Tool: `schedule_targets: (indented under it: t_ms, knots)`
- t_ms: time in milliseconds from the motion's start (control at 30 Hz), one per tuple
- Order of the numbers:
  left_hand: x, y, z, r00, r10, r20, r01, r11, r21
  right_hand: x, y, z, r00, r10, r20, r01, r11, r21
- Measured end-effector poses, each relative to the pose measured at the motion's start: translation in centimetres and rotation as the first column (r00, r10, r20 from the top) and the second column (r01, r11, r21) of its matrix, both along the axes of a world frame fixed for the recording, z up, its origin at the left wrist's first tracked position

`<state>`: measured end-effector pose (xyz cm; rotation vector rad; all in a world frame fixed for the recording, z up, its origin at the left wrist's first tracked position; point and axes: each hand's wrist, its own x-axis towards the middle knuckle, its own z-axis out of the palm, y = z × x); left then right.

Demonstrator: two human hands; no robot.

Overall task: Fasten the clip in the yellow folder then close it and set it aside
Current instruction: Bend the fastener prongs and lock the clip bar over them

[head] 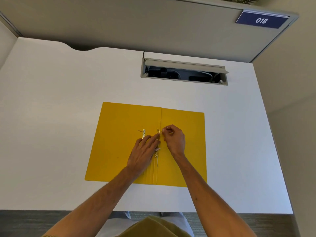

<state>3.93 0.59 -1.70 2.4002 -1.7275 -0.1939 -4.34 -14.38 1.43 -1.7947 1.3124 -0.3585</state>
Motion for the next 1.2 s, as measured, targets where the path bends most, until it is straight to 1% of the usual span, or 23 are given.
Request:
schedule_targets:
  t_ms: [33, 100, 233, 333, 500, 633, 833, 1000, 1067, 1200]
  knots:
    - [0.0, 0.0, 0.0, 1.000, -0.008, 0.009, 0.008, 1.000, 0.009, 0.1, -0.3, -0.2, 0.999, -0.045, -0.002, 0.045, 0.998, 0.033]
    - [0.0, 0.0, -0.1, 1.000, -0.025, 0.014, 0.025, 0.999, 0.031, 0.5, -0.8, -0.3, 0.996, -0.085, -0.034, 0.087, 0.994, 0.065]
    - [0.0, -0.2, -0.2, 0.999, -0.041, 0.035, 0.039, 0.997, 0.062, 1.5, -1.9, -0.1, 0.992, -0.079, -0.099, 0.090, 0.990, 0.106]
    - [0.2, -0.3, -0.1, 0.994, -0.087, 0.069, 0.080, 0.992, 0.094, 2.2, -2.2, 0.0, 0.986, -0.059, -0.155, 0.071, 0.995, 0.069]
    - [0.7, -0.4, 0.3, 0.979, -0.164, 0.124, 0.146, 0.979, 0.142, 3.3, -2.4, 0.6, 0.967, 0.067, -0.248, -0.076, 0.997, -0.026]
    - [0.7, -0.4, 0.5, 0.981, -0.170, 0.097, 0.157, 0.979, 0.130, 4.0, -2.7, 1.0, 0.948, 0.167, -0.269, -0.188, 0.981, -0.051]
    - [0.2, -0.3, -0.2, 0.989, -0.126, 0.072, 0.118, 0.987, 0.105, 4.4, -4.2, 1.3, 0.918, 0.307, -0.252, -0.314, 0.949, 0.013]
    - [0.4, -0.1, -0.5, 0.989, -0.124, 0.077, 0.119, 0.991, 0.061, 5.5, -5.1, 1.7, 0.834, 0.498, -0.240, -0.499, 0.864, 0.059]
    - [0.5, -0.1, -0.6, 0.988, -0.132, 0.075, 0.129, 0.991, 0.045, 5.9, -5.3, 1.7, 0.812, 0.529, -0.245, -0.532, 0.845, 0.062]
    - [0.5, -0.2, -0.4, 0.989, -0.133, 0.058, 0.131, 0.990, 0.051, 6.1, -5.6, 1.6, 0.811, 0.539, -0.229, -0.535, 0.841, 0.084]
